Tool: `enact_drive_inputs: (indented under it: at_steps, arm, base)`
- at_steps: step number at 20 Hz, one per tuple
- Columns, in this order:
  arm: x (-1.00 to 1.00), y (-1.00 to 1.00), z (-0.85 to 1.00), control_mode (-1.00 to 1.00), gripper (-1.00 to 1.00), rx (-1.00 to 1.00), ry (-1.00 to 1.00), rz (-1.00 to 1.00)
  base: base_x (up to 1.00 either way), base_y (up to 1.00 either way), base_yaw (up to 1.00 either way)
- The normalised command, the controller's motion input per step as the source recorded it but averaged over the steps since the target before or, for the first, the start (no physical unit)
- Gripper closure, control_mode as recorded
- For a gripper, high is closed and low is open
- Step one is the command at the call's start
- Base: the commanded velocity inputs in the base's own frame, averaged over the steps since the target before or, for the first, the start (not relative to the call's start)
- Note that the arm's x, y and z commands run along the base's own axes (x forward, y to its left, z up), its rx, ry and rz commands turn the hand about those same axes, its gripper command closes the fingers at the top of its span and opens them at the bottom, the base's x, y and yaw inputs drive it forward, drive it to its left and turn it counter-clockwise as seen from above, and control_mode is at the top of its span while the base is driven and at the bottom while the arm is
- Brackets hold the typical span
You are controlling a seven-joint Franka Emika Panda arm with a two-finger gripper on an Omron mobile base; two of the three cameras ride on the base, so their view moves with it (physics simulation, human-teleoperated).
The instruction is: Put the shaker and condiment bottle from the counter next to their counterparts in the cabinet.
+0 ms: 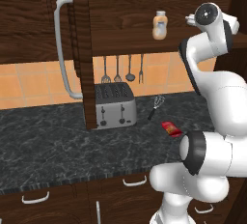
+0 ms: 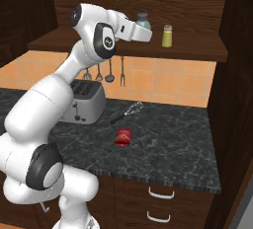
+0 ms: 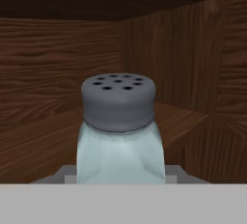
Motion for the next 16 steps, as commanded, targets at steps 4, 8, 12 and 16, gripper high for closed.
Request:
enact_drive_inputs:
  at_steps: [4, 8, 12, 16]
  arm:
    - [0.36, -0.04, -0.02, -1.0, 1.0, 0.13, 0.11, 0.06]
    - [0.28, -0.09, 0.0, -1.0, 1.0, 0.03, 0.05, 0.02]
    - [0.27, -0.09, -0.09, -1.0, 1.0, 0.0, 0.0, 0.01]
    - [0.18, -0.01, -0.22, -1.0, 1.0, 0.0, 0.0, 0.0]
  base:
    - [0.0, 0.0, 0.0]
    - [0.0, 0.0, 0.0]
    - [0.0, 0.0, 0.0]
    - [0.0, 0.0, 0.0]
